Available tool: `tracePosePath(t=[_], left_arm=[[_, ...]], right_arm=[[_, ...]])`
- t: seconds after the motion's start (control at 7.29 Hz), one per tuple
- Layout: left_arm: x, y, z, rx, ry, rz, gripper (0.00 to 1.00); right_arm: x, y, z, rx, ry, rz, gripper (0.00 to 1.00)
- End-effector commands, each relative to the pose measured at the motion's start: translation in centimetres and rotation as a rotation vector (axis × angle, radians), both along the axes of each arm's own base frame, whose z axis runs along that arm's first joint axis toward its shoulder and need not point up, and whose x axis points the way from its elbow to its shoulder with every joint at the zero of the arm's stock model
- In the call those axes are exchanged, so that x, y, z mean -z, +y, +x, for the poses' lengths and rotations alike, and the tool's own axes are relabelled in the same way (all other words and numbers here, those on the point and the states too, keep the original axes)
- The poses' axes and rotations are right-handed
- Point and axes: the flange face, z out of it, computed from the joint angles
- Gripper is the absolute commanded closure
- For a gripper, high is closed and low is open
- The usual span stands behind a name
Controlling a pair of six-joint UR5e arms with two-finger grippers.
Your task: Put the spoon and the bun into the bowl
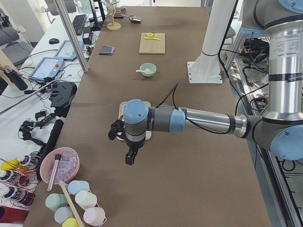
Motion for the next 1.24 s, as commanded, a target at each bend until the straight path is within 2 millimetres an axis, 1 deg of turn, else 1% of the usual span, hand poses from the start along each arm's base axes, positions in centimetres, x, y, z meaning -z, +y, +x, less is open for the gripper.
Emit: tracePosePath(t=[0.0, 0.14, 0.27, 0.41, 0.55, 0.69, 0.82, 0.96, 1.1], left_arm=[[1.5, -0.6, 0.0, 0.16, 0.022, -0.145, 0.02], [1.8, -0.6, 0.1, 0.16, 0.025, -0.135, 0.02], [1.4, -0.6, 0.1, 0.157, 0.023, -0.136, 0.02], [2.1, -0.6, 0.1, 0.156, 0.025, -0.123, 0.02], [2.3, -0.7, 0.0, 0.156, 0.023, -0.112, 0.02], [2.0, -0.7, 0.0, 0.156, 0.024, -0.089, 0.02], [2.4, -0.4, 0.0, 0.157, 0.026, -0.068, 0.02], [1.3, 0.1, 0.1, 0.157, 0.022, -0.09, 0.02], [1.7, 0.2, 0.0, 0.158, 0.024, -0.083, 0.02]], right_arm=[[-0.2, 0.1, 0.0, 0.0, 0.001, -0.004, 0.0], [-0.3, 0.2, 0.0, 0.0, 0.001, -0.007, 0.0], [-0.7, 0.2, 0.0, 0.0, -0.001, -0.016, 0.0], [-0.7, 0.2, 0.0, 0.0, -0.005, -0.016, 0.0], [-1.1, 0.6, 0.1, -0.003, -0.001, -0.025, 0.0], [-1.3, 0.9, 0.4, -0.011, -0.003, -0.03, 0.0], [-1.7, 1.4, 0.5, -0.012, -0.003, -0.04, 0.0], [-1.7, 1.4, 0.8, -0.02, -0.002, -0.039, 0.0], [-0.7, 1.7, 2.3, -0.054, -0.003, -0.017, 0.0]])
